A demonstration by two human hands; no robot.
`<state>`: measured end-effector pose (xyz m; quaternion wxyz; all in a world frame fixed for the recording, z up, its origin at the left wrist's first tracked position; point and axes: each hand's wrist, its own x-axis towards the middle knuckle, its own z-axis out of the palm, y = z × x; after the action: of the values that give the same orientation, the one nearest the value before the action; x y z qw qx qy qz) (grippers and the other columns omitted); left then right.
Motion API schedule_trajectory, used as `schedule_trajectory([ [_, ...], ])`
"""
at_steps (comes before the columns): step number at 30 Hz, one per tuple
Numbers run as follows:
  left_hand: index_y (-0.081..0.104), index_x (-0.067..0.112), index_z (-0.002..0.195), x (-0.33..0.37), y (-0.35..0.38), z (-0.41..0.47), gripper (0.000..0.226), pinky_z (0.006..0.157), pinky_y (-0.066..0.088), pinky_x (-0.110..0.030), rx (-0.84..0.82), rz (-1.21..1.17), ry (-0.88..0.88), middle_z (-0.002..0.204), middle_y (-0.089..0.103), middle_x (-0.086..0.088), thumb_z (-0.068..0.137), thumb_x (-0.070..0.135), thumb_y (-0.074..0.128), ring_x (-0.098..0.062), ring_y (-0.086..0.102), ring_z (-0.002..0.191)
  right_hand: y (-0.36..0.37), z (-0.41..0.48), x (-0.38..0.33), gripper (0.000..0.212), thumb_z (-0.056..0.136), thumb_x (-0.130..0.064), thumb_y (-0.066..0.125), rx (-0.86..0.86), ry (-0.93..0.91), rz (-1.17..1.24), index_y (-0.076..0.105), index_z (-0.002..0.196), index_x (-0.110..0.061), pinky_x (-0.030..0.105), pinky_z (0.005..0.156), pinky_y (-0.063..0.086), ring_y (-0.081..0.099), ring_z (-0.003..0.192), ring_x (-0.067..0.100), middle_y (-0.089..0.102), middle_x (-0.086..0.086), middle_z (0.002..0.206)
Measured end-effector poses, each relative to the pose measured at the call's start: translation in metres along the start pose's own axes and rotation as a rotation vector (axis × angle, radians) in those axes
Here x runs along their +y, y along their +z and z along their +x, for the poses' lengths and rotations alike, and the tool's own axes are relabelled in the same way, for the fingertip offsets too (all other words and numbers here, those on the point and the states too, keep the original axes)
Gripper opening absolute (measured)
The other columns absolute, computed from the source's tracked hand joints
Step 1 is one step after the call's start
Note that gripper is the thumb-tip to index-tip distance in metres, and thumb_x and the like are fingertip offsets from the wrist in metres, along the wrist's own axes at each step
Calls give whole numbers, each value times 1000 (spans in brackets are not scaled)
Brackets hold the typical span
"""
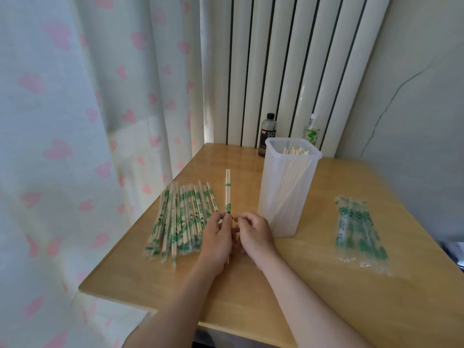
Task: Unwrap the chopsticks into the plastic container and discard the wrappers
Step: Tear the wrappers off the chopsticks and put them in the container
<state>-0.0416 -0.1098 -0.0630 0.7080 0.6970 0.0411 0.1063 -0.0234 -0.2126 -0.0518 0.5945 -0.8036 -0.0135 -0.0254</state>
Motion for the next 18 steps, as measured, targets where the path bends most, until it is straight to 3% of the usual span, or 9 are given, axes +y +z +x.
schedule_trajectory([
  [2,52,7,90,1,-1,-2,25,45,35,-29,-30,17,59,61,51,-10,107,23,42,-18,45,48,-9,-1,-15,21,102,-26,48,13,-81,-65,68,97,-28,38,71,57,68,86,22,70,-4,92],
  [4,49,5,91,0,0,-5,25,47,34,-29,-74,47,138,60,49,-11,108,21,41,-19,43,49,-25,-1,-37,20,103,-29,47,47,-127,-75,65,97,-33,35,68,52,69,87,21,69,-6,95],
  [7,48,6,89,-2,4,-10,24,50,34,-26,-142,84,281,56,45,-5,107,21,42,-15,41,48,-50,-1,-66,27,105,-32,46,64,-141,-39,65,94,-17,26,49,41,60,58,13,66,3,82],
  [9,49,13,87,-5,6,-12,23,52,36,-26,-172,154,371,55,48,0,102,28,41,-11,43,49,-59,-4,-76,34,105,-34,50,77,-160,-39,63,90,-7,27,47,39,56,50,13,61,3,70],
  [13,49,23,86,-13,6,-11,29,59,42,-42,-181,265,471,60,49,0,100,46,38,-15,46,56,-68,-13,-77,42,101,-32,59,167,-182,-2,57,78,3,24,51,40,51,48,15,46,-4,50],
  [18,48,24,85,-15,9,-14,36,64,43,-43,-227,349,494,66,51,3,98,53,33,-15,50,61,-80,-20,-72,39,97,-28,66,251,-90,265,66,90,10,27,49,30,39,53,18,43,12,61],
])
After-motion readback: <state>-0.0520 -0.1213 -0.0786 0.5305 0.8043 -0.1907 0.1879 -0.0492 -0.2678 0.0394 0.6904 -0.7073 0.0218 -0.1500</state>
